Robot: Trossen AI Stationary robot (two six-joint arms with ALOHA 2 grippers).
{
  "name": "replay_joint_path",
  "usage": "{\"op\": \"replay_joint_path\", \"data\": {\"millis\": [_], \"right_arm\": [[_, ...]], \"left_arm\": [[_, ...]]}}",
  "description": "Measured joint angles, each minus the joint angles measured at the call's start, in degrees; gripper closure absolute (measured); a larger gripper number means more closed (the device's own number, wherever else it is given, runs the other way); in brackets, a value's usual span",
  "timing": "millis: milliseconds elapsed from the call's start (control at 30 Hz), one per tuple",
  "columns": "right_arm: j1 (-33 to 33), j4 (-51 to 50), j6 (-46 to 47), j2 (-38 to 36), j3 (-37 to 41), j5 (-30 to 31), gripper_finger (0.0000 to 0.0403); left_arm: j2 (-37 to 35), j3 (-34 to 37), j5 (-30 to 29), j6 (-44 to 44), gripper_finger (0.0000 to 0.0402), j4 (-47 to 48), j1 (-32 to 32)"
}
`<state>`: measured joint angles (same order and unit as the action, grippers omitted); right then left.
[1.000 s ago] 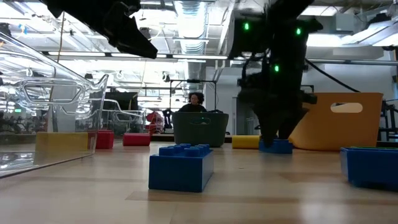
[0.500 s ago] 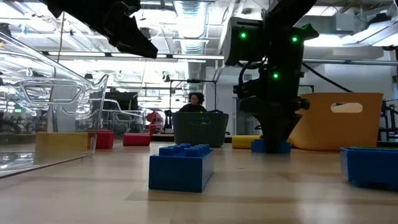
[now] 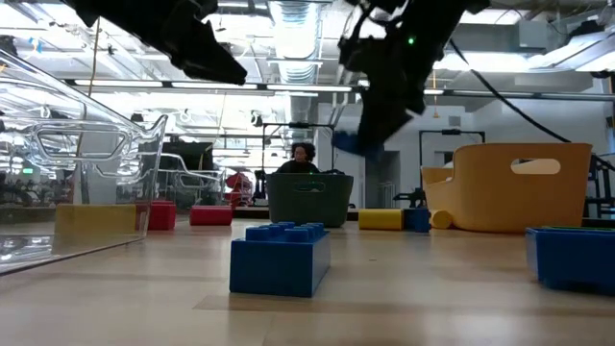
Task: Sort blocks
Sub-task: Put the blue game piece into the blue bin
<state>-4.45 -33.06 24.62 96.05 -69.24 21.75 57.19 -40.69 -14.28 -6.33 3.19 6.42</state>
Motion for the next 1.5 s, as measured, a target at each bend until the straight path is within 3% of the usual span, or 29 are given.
{"op": "replay_joint_path", "data": {"millis": [300, 467, 600, 833, 1167, 1300, 1500], "right_arm": [[8.86, 22.44, -16.26, -3.33, 4.34, -1.74, 0.0302], [14.7, 34.15, -24.64, -2.24, 4.4, -7.5, 0.0302], [18.86, 39.81, -27.94, -2.03, 4.82, -14.91, 0.0302], [23.9, 53.49, -30.97, -1.92, 13.7, -25.1, 0.0301], [28.14, 49.07, -36.64, -2.05, 14.44, -32.54, 0.0301], [29.09, 46.64, -42.69, -2.03, 14.59, -40.63, 0.0301], [31.73, 54.09, -41.56, -0.36, 18.48, -43.02, 0.0301]], "left_arm": [[0.02, -0.04, 0.0, 0.85, 0.0169, -3.47, 0.0], [0.07, 0.74, -0.54, 0.32, 0.0169, -4.71, 0.01], [0.11, 0.81, -4.67, -0.02, 0.0169, -4.87, 0.02], [0.32, 1.19, -5.73, 2.67, 0.0169, -4.1, 0.02], [2.38, 1.53, -9.64, 3.04, 0.0169, -9.45, 0.22], [2.97, 1.55, -9.75, 1.94, 0.0169, -10.02, 0.22], [2.93, 1.55, -9.76, 1.66, 0.0169, -10.8, 0.22]]}}
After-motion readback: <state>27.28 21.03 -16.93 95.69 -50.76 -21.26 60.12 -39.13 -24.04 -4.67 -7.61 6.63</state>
